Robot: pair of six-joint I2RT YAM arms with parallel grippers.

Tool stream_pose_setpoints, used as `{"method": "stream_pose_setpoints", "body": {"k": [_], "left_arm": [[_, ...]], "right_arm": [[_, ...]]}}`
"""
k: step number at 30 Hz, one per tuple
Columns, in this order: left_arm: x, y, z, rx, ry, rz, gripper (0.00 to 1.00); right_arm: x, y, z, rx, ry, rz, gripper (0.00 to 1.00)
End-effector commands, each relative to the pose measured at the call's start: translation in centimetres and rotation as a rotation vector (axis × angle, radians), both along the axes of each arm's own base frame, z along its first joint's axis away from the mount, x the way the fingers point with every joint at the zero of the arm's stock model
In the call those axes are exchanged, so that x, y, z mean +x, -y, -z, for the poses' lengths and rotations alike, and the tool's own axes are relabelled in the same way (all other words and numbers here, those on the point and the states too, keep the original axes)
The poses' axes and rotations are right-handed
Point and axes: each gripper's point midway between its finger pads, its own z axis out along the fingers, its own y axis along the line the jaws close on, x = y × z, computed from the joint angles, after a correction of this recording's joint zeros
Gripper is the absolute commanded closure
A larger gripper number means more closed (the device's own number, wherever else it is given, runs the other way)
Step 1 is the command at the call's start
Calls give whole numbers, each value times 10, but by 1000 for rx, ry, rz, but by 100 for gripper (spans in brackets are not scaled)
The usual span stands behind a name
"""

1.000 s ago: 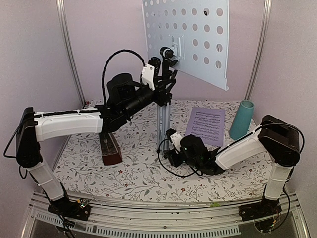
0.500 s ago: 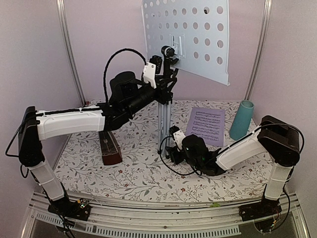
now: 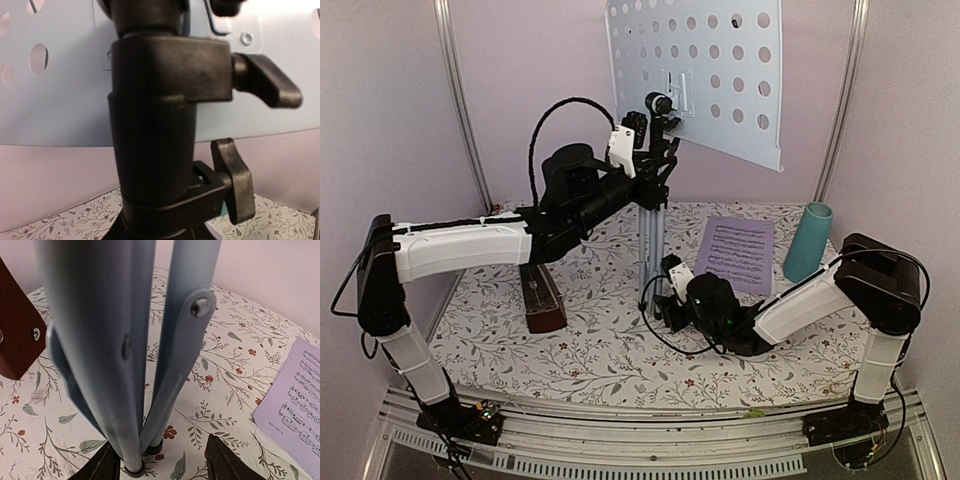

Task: Set up the instrument practice props
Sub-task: Open the music stand at the center of the board.

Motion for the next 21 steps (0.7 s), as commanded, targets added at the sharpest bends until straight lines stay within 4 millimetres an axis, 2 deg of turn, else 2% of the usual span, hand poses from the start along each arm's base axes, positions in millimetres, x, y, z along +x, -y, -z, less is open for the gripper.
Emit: {"method": "stream_pose_setpoints", "body": {"k": [1,7,9,17,21], "left_arm": [[-1,-3,-19,-65,-4,2,100],[0,-3,-17,-60,-11,-6,100],[0,-4,-18,-61,-12,-9,100],[-2,-4,-19,-72,-14,1,100],[-2,-5,-19,-70,-17,2,100]], "right_arm": [[1,-4,-9,38,31,2,39],[-10,4,-22,103,73,-35,18],[-12,5,-23,106,83,-42,14],[-15,0,-13,51,132,-101,17],[-9,-7,-9,11,152,-119,21]]}}
